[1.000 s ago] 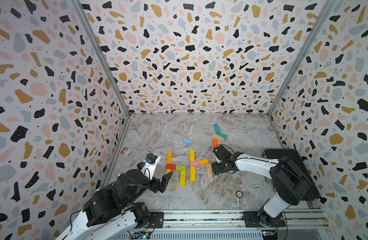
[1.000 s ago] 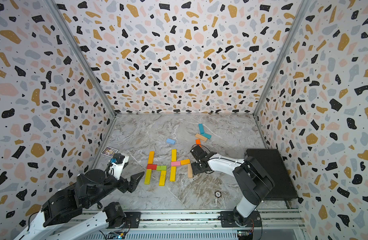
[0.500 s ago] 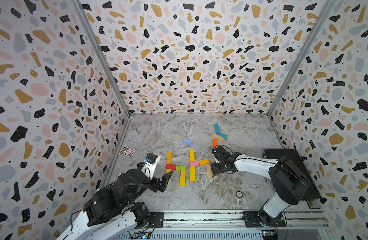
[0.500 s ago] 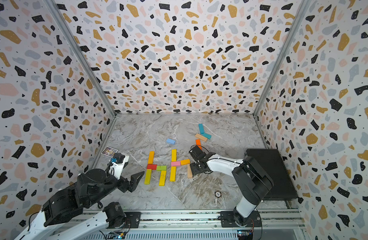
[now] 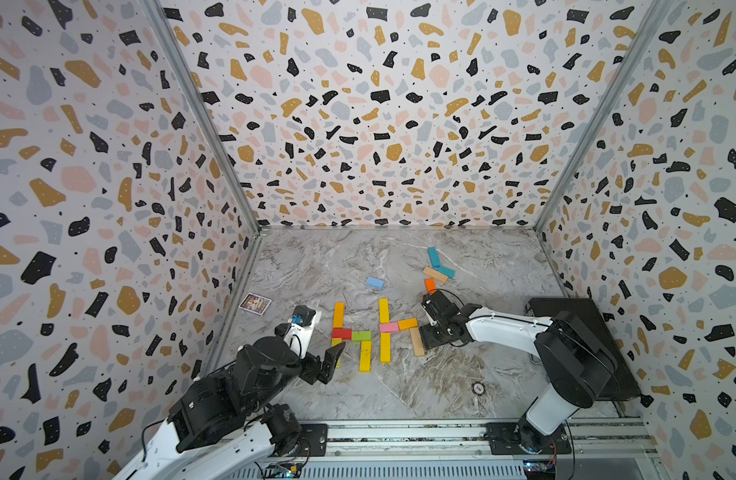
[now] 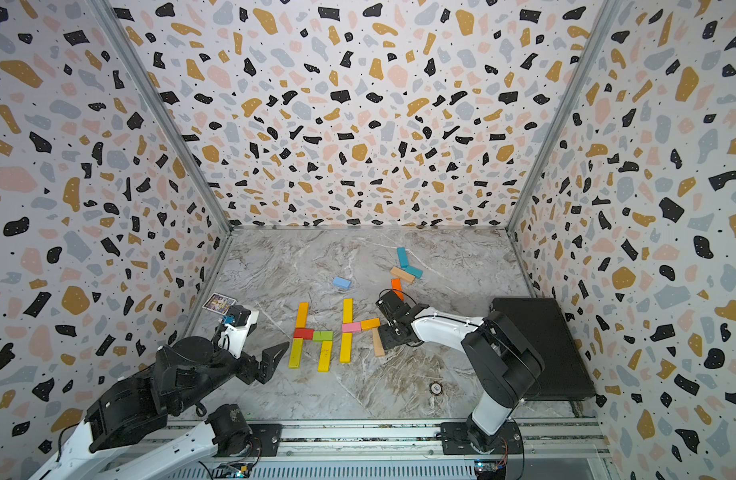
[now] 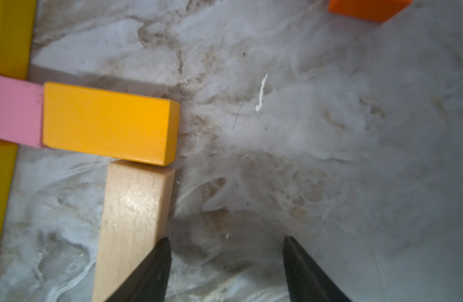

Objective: Assemble the letter h with building blocks
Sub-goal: Assemble the building block at the center of the board, then adjust the building block at the center of the board.

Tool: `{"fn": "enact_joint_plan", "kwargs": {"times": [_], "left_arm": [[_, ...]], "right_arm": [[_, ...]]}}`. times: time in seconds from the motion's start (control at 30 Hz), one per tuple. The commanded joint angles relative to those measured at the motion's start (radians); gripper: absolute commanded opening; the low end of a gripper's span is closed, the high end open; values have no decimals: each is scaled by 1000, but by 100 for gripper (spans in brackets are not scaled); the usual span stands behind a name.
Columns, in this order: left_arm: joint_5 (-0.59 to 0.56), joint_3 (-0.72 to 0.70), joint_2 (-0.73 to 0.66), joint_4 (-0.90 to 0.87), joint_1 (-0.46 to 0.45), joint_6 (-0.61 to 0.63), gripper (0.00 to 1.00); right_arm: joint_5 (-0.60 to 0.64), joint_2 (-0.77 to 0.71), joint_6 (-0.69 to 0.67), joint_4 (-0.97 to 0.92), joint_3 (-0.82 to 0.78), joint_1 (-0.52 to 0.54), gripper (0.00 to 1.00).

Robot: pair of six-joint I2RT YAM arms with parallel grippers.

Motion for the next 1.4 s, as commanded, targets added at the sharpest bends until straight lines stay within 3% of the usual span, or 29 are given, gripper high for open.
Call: {"fn": "enact_joint_plan", "kwargs": {"times": [0.0,0.23,0.53,0.63,0.8,0.93,1.07,1.37], "left_arm": [[-5,-8,9,43,7,12,99],[-26,-3,19,53,7,1,99],[-4,50,194,156,20,-123,99],[49,66,304,250,57,-162,99],[302,52,496,448,270,-289,99],[312,58,671,558,331,-315,99],[306,172,917,564,354,-279,96],[356,350,1296,606,400,-296,88]], "right_arm": [[48,-21,25,-31,17,5,70],[153,-215,40,-33,14,4,73],[112,-463,88,137,-161,4,76],[135,-496,103,147,-193,4,76],[173,-547,142,93,-216,4,77],[142,-604,190,80,-256,4,77],[92,-668,207,89,-323,3,76],[126,-793,211,44,-403,4,77]]}}
